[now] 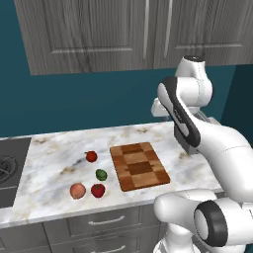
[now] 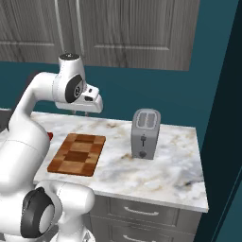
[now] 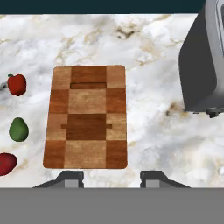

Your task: Place the avocado, onion, tomato, and bell pepper on the cutting board.

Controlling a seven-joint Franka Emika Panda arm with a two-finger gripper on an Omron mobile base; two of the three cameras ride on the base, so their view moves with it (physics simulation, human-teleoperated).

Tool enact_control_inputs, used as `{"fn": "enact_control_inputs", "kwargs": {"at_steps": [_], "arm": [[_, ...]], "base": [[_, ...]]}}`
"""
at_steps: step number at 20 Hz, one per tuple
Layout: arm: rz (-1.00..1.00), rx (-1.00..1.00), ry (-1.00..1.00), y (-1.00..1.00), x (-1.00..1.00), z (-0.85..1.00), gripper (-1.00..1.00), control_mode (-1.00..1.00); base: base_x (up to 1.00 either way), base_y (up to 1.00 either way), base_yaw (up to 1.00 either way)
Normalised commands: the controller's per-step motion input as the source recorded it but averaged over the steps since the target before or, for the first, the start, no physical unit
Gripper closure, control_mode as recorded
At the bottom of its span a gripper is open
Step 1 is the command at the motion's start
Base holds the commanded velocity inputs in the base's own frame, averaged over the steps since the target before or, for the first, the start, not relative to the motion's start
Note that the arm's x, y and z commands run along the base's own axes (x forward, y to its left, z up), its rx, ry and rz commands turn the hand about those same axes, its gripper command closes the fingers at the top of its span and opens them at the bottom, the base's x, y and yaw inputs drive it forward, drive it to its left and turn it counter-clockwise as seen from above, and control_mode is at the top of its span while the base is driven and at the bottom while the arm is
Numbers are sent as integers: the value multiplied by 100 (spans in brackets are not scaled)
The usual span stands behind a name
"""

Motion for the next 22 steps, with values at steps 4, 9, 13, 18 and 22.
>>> {"fn": "enact_control_inputs", "kwargs": {"at_steps": [4, 9, 13, 18, 22], "arm": [[0, -1, 0, 2, -9, -12, -100, -100], [3, -1, 0, 47, -31, -39, -100, -100], [3, -1, 1, 90, -15, -45, -100, -100], [1, 0, 3, 100, 0, -56, -100, -100], [1, 0, 4, 98, 1, -61, -100, -100]], "base": [[0, 0, 0], [0, 0, 0], [0, 0, 0], [0, 0, 0], [0, 0, 0]]}}
